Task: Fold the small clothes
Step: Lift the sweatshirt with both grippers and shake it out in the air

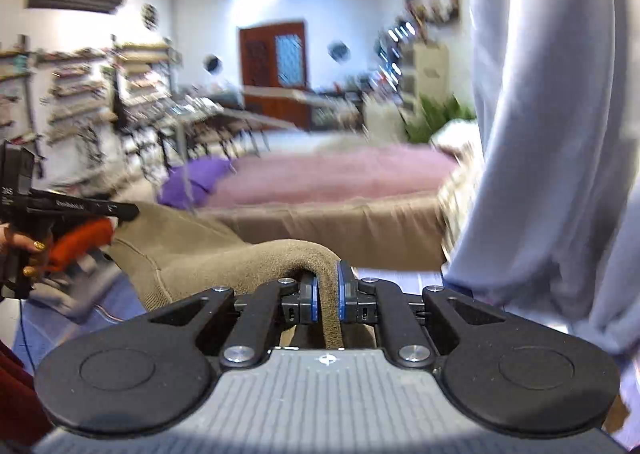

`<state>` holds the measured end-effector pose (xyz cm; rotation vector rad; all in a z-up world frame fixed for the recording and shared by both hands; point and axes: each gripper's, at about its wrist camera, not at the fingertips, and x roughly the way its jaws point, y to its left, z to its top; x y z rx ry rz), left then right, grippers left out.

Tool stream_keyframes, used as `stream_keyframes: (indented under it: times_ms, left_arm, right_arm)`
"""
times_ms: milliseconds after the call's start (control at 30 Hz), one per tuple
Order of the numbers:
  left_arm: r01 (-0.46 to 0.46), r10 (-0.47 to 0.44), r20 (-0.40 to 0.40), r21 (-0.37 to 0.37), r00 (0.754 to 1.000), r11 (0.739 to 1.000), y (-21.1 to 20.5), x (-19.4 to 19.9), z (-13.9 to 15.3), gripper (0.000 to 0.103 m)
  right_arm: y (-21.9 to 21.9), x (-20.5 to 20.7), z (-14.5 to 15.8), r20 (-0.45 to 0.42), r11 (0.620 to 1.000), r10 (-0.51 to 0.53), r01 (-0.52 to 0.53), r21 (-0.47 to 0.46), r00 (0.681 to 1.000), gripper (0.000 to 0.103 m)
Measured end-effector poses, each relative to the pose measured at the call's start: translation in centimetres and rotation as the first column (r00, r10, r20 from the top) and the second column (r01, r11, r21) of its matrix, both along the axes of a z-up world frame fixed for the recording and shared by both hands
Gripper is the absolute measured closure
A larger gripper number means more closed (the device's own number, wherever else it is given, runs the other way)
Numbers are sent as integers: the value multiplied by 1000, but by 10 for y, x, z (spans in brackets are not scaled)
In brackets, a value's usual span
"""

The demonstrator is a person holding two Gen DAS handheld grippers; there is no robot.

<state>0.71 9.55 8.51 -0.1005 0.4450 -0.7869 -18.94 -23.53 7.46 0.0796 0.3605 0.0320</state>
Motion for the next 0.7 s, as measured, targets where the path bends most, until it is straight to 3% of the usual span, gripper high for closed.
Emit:
stream_keyframes:
  times_ms: [133, 233, 300, 400, 533, 600, 700]
  left_arm:
    - [-90, 98, 102, -87, 990, 992, 11, -82, 70, 52]
    - [-135, 161, 214, -131, 964, 982, 19, -140, 123, 52]
    - [-168, 210, 285, -165, 935, 972, 27, -177, 159, 52]
    - [-218, 289, 403, -214, 868, 952, 39, -225, 212, 53]
    - [-282, 348, 478, -206, 807, 937, 39, -244, 259, 54]
    - [-323, 363, 488, -167, 794, 932, 31, -230, 261, 54]
    - [-337, 361, 409, -133, 838, 932, 17, -167, 229, 54]
  right_arm:
    - [-11, -42, 56, 160, 992, 127, -129, 2, 979, 92]
    - [-18, -64, 100, 279, 970, 238, -243, -17, 930, 92]
    - [-21, -72, 132, 347, 946, 315, -322, -39, 883, 92]
    - [-21, -82, 176, 443, 900, 417, -427, -84, 793, 92]
    - [-33, -66, 220, 516, 863, 476, -492, -118, 712, 92]
    - [-46, -39, 222, 505, 865, 475, -489, -116, 721, 92]
    - [-57, 23, 192, 418, 870, 459, -492, -34, 784, 92]
